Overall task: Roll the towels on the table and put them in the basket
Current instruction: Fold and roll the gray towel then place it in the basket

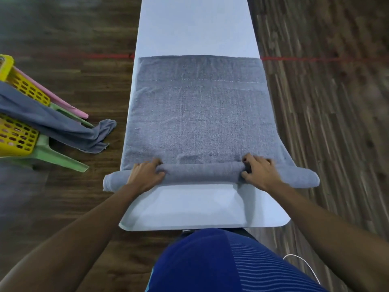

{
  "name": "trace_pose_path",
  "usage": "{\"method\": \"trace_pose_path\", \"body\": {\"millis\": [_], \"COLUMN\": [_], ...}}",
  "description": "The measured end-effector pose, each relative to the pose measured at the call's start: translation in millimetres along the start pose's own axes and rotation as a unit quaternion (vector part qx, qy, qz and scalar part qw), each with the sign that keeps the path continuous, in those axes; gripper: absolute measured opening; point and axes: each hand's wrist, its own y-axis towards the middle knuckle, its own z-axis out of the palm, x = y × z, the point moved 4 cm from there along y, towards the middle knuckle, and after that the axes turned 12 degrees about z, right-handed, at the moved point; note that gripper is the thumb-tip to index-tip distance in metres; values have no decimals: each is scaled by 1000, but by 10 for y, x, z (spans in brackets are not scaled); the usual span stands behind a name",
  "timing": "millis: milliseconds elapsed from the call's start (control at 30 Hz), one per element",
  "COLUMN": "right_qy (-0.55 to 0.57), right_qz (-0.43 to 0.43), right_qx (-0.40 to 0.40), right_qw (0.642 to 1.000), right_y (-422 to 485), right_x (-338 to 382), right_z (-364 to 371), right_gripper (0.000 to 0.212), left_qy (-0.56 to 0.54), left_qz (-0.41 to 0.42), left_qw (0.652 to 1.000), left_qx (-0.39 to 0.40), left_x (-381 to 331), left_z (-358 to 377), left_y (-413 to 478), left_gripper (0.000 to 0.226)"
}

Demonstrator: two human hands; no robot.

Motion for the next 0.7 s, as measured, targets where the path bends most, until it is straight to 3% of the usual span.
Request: {"method": "trace_pose_path", "body": {"millis": [133, 233, 333, 433, 500, 600, 667, 700], "right_qy": [16, -10, -29, -16, -32, -34, -32, -27], "right_qz": [-44, -73, -75, -61, -54, -36, -20, -14], "right_qx": [-166, -138, -108, -112, -61, 37, 30, -10], "right_qw": [985, 988, 991, 992, 996, 998, 999, 999], "right_y": [-116, -177, -189, -131, -59, 33, 63, 67], "right_x": [33, 22, -3, 34, 72, 95, 83, 67], "right_z": [-22, 127, 245, 161, 98, 21, -18, -34], "right_gripper": [34, 49, 59, 48, 40, 30, 33, 34], "left_qy": [41, 99, 128, 113, 118, 40, -14, -21], "left_qz": [58, 143, 123, 104, 98, 42, 7, 12], "left_qw": [985, 981, 984, 988, 988, 996, 996, 998], "left_qx": [-160, -84, 17, -4, -2, 73, 92, 64], "left_x": [-65, -151, -96, -168, -229, -157, -66, -40], "left_z": [0, 189, 287, 171, 72, 37, 33, 9], "left_y": [-14, -48, -29, 40, 79, 108, 108, 111], "left_gripper": [32, 45, 60, 46, 31, 23, 29, 31]}}
